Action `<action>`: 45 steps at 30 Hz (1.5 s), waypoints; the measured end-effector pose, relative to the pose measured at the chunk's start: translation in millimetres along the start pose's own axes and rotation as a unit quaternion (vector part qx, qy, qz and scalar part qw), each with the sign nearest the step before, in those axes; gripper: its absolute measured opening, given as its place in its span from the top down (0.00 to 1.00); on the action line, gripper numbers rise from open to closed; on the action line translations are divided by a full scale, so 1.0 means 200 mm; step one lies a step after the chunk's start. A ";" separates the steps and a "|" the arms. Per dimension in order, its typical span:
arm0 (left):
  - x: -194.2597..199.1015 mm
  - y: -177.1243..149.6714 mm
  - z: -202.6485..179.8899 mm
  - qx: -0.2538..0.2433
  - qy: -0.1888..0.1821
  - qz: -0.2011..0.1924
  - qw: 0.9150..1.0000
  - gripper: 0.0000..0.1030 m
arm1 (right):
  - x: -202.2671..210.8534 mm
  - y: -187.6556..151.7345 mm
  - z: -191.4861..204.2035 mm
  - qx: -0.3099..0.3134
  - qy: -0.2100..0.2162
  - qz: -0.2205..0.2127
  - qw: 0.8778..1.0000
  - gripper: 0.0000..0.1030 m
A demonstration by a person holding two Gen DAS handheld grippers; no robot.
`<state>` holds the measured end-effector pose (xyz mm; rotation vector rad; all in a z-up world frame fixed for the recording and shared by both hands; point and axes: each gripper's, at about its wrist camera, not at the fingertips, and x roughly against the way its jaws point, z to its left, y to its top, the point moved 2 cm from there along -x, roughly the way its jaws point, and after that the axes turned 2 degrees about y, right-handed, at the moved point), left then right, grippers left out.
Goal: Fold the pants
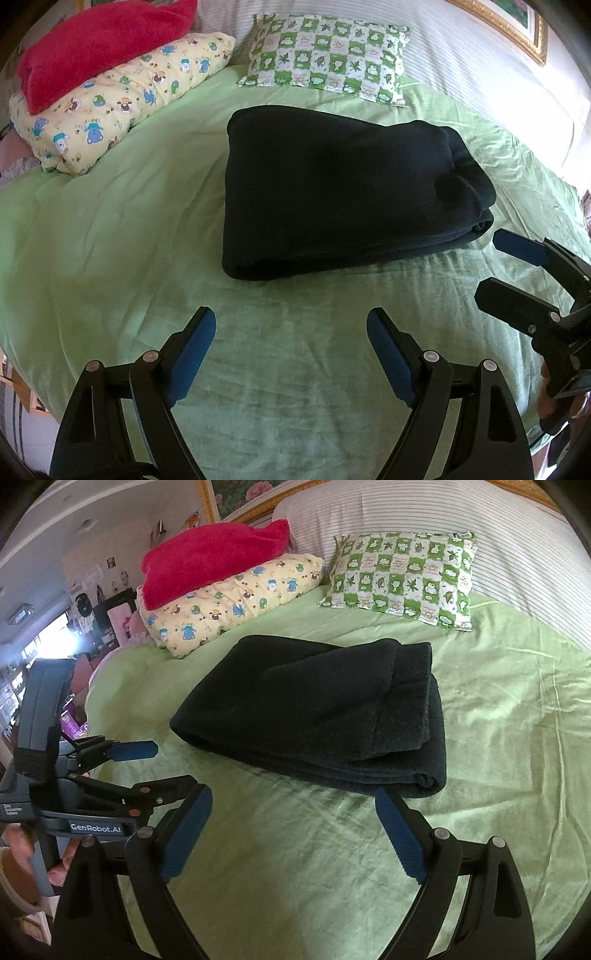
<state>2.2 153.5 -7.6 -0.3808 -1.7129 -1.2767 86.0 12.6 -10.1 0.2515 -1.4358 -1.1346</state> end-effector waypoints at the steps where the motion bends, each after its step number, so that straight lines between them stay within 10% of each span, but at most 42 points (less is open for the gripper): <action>1: 0.00 0.00 0.00 0.001 0.000 0.000 1.000 0.18 | -0.01 0.00 0.00 0.001 0.000 0.001 1.000 0.12; 45: -0.03 0.06 0.03 0.004 0.020 -0.010 1.000 0.18 | -0.05 0.01 -0.04 -0.005 -0.002 -0.007 1.000 0.12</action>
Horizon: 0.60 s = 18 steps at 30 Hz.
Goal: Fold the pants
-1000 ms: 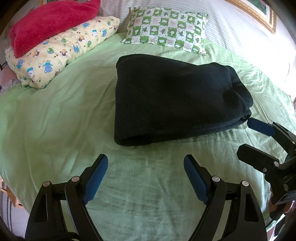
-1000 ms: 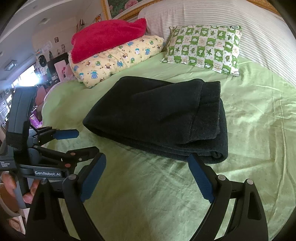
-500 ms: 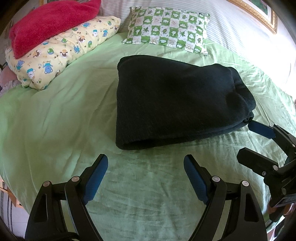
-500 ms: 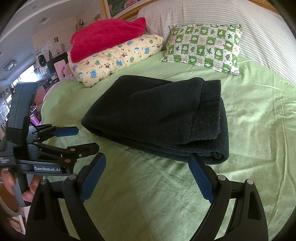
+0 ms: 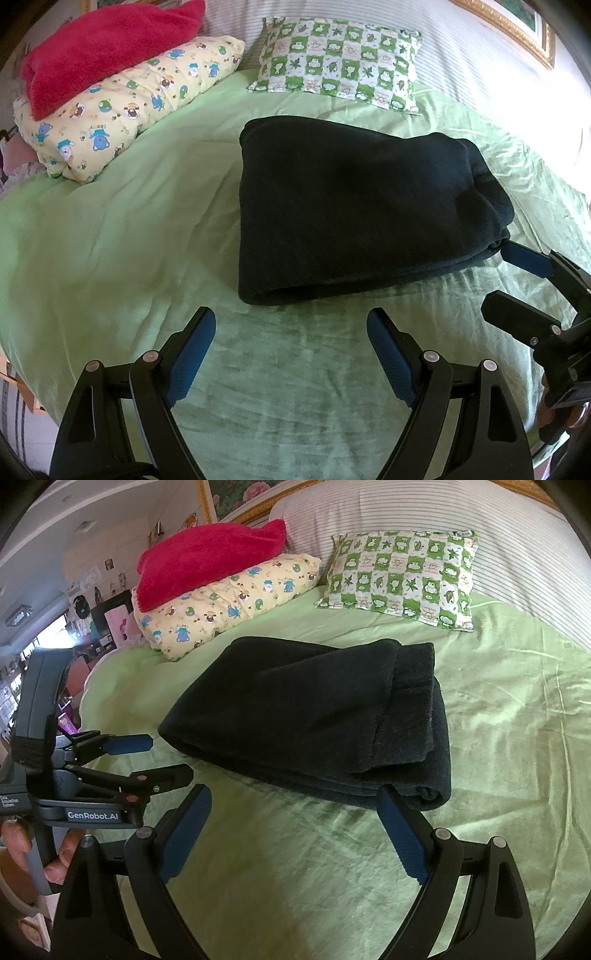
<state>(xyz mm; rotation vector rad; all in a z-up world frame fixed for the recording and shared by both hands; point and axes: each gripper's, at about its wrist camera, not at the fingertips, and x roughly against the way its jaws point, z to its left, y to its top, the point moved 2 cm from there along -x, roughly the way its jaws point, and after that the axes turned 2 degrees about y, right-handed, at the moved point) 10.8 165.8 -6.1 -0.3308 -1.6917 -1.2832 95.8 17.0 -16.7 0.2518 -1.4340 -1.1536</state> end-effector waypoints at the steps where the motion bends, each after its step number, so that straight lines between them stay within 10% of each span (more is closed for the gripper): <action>1: 0.00 0.00 0.00 0.000 0.001 -0.001 1.000 0.18 | 0.00 0.00 0.00 0.000 0.001 -0.001 1.000 0.12; 18: 0.00 0.01 0.00 -0.002 0.002 -0.003 1.000 0.18 | 0.01 0.01 -0.02 -0.005 0.000 -0.005 1.000 0.12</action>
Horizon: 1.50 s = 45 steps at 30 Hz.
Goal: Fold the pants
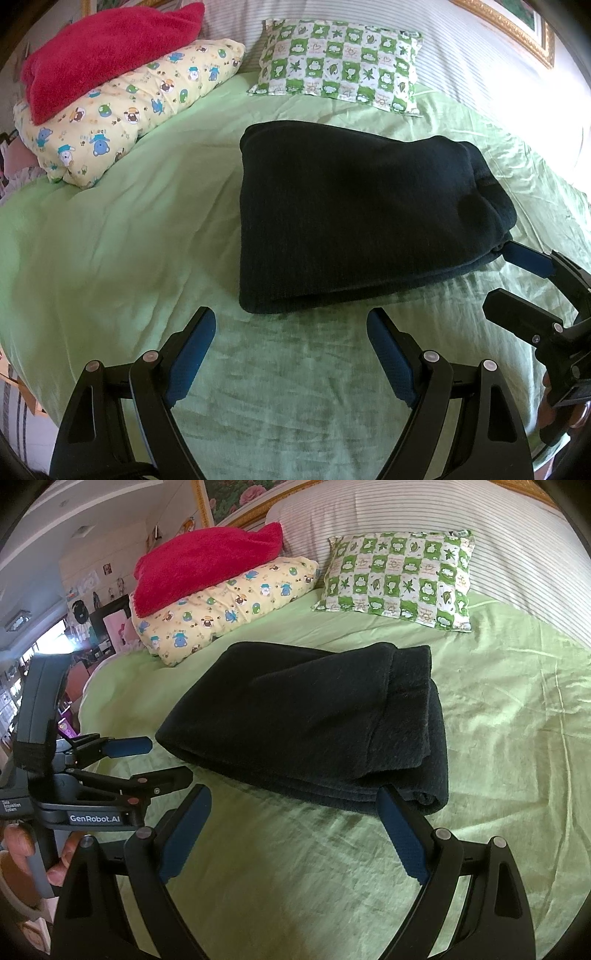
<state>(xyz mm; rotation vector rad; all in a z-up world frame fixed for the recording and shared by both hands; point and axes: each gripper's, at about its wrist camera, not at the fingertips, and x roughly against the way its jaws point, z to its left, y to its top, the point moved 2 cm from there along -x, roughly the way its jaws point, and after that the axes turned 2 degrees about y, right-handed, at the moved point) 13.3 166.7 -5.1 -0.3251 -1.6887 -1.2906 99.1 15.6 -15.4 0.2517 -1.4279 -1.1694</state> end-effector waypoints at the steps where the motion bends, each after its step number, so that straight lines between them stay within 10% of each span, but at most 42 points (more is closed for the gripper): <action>1: 0.00 0.00 0.00 0.000 0.000 0.000 1.000 0.18 | 0.00 0.00 0.00 0.000 0.001 0.000 1.000 0.11; 45: 0.06 0.06 -0.05 -0.021 0.018 -0.041 0.999 0.18 | 0.05 0.03 -0.04 -0.015 -0.003 -0.024 1.000 0.10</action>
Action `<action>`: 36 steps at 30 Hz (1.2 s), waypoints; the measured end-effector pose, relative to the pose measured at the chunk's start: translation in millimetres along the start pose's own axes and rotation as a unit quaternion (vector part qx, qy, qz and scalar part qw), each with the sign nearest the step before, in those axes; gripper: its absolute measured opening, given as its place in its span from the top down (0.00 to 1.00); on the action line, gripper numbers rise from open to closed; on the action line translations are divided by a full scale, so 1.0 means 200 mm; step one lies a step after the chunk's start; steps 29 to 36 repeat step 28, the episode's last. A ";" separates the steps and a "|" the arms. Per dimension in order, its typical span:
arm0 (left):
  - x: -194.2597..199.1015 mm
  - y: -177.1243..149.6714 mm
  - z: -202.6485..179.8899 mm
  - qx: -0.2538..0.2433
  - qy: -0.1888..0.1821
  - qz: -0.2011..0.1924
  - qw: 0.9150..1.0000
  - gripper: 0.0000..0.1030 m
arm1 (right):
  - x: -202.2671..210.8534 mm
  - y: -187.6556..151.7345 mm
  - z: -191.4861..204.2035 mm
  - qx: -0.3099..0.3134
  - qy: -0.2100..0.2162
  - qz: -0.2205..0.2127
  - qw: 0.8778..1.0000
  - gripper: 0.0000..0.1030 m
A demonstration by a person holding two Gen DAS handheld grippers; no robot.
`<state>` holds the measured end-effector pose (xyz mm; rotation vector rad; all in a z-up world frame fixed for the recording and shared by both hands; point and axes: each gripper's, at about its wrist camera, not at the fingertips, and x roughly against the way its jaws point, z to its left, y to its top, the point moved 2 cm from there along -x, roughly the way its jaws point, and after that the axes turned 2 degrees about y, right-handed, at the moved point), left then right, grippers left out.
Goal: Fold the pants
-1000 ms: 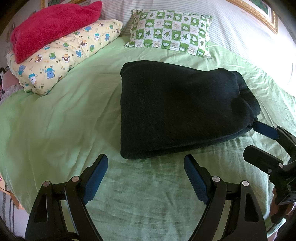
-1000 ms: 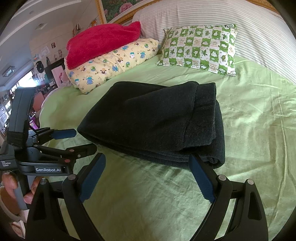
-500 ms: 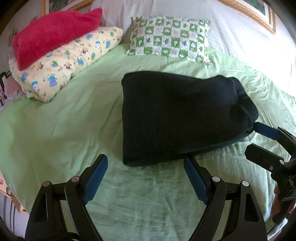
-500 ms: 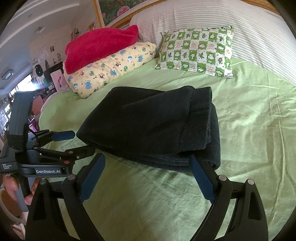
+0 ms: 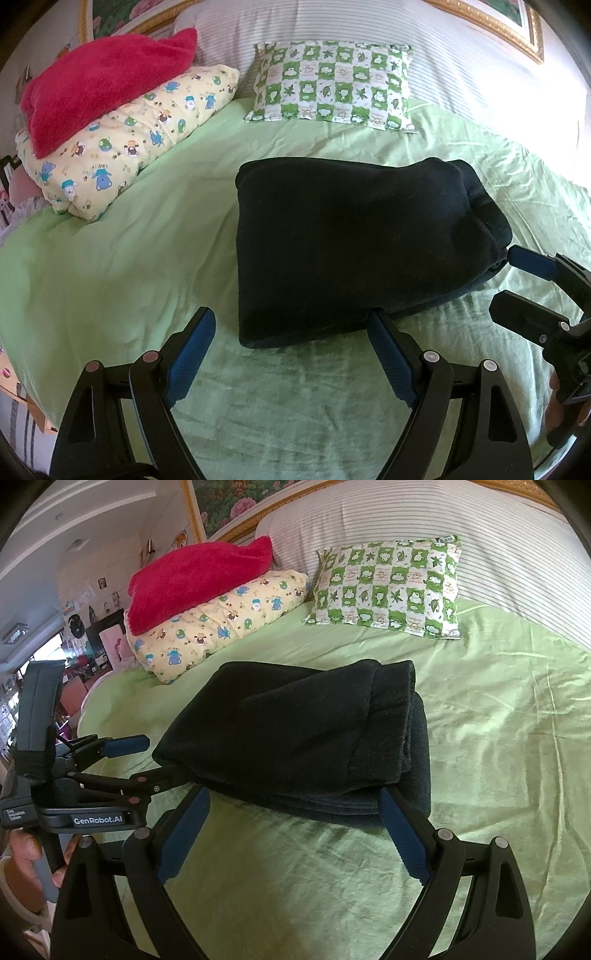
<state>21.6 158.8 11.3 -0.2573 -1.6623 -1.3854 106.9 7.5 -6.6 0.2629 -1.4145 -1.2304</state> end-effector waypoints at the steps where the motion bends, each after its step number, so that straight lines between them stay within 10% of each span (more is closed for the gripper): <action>1: 0.00 0.00 0.00 0.000 0.000 0.000 1.000 0.18 | 0.00 0.00 0.00 -0.001 0.000 -0.001 1.000 0.10; 36: -0.02 0.09 -0.09 0.001 -0.023 0.032 0.999 0.17 | 0.05 0.01 -0.09 -0.059 0.009 -0.004 0.998 0.03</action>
